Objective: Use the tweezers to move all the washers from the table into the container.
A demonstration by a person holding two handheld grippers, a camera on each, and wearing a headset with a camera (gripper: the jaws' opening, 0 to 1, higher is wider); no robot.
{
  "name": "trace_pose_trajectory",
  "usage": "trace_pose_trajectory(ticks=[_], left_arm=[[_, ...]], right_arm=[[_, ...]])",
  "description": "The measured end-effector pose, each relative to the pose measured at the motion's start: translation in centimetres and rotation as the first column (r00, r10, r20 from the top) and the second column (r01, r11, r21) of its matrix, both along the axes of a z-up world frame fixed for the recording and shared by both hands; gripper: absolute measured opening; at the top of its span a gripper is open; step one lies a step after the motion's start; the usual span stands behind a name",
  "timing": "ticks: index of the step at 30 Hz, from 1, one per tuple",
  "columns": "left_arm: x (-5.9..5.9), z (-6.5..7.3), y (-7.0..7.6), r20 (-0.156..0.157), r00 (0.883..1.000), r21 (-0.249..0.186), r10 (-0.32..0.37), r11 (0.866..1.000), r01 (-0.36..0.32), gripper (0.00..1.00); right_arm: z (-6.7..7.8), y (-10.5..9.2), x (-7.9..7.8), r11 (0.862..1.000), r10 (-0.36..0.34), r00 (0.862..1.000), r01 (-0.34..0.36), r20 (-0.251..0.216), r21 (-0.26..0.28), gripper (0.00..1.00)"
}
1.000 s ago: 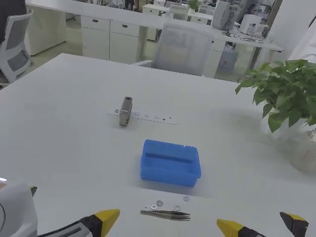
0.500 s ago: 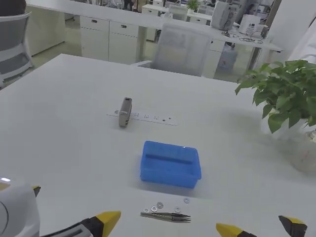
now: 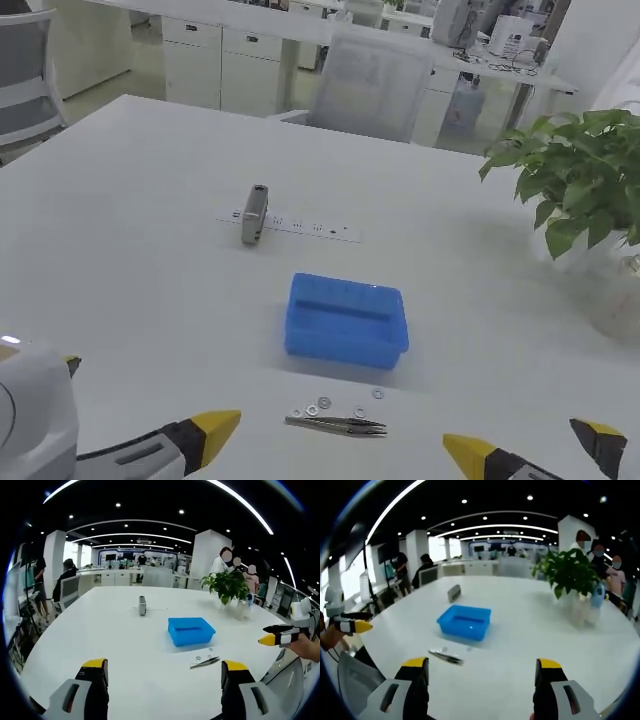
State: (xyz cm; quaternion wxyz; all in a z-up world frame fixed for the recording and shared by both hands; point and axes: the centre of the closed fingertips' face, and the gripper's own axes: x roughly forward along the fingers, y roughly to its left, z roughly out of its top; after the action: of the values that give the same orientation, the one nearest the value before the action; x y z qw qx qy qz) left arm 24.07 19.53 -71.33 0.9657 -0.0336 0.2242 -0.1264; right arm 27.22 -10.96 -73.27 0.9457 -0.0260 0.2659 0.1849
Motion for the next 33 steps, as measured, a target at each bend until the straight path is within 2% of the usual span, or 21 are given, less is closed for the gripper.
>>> trace_pose_trajectory(ticks=[7,10,16,22,26,29,30,31,32,33], left_arm=[[0.5,-0.3,-0.4,-0.008,1.000,0.017,-0.028,0.999,0.028,0.95],[0.7,-1.0,-1.3,-0.024,0.995,0.035,-0.093,0.995,0.094,0.93],[1.8,-1.3,-2.4,-0.044,0.985,0.035,-0.165,0.985,0.167,0.85],[3.4,-2.3,-4.3,-0.084,0.953,0.082,-0.290,0.951,0.297,0.73],[4.6,-3.4,-5.5,-0.108,0.927,0.108,-0.358,0.923,0.369,0.66],[5.3,-4.4,-6.2,-0.132,0.907,0.127,-0.401,0.900,0.416,0.56],[5.4,-4.9,-6.6,-0.146,0.894,0.128,-0.424,0.888,0.442,0.51],[5.5,-5.4,-7.1,-0.164,0.875,0.135,-0.456,0.868,0.478,0.48],[5.6,-5.6,-7.2,-0.169,0.870,0.137,-0.463,0.863,0.486,0.44],[5.8,-6.3,-7.4,-0.186,0.857,0.150,-0.480,0.848,0.508,0.40]], right_arm=[[-0.3,-0.1,0.4,1.000,-0.002,1.000,0.002,-0.007,-0.003,0.86],[-0.6,0.0,0.5,1.000,-0.003,1.000,0.003,-0.017,-0.002,0.85],[-1.3,0.2,0.7,1.000,0.006,0.999,-0.006,-0.043,-0.007,0.85],[-2.0,0.5,0.9,1.000,0.012,0.997,-0.012,-0.071,0.001,0.85],[-2.7,0.5,0.9,1.000,0.018,0.995,-0.018,-0.096,-0.006,0.85],[-2.9,0.4,1.1,1.000,0.017,0.994,-0.017,-0.112,-0.005,0.85],[-3.0,0.5,1.1,1.000,0.018,0.993,-0.019,-0.116,-0.003,0.85],[-3.0,0.5,1.2,1.000,0.020,0.993,-0.021,-0.118,-0.004,0.85],[-3.1,0.5,1.2,1.000,0.022,0.992,-0.023,-0.121,-0.006,0.85],[-3.2,0.6,1.3,1.000,0.025,0.992,-0.026,-0.126,-0.009,0.85]])
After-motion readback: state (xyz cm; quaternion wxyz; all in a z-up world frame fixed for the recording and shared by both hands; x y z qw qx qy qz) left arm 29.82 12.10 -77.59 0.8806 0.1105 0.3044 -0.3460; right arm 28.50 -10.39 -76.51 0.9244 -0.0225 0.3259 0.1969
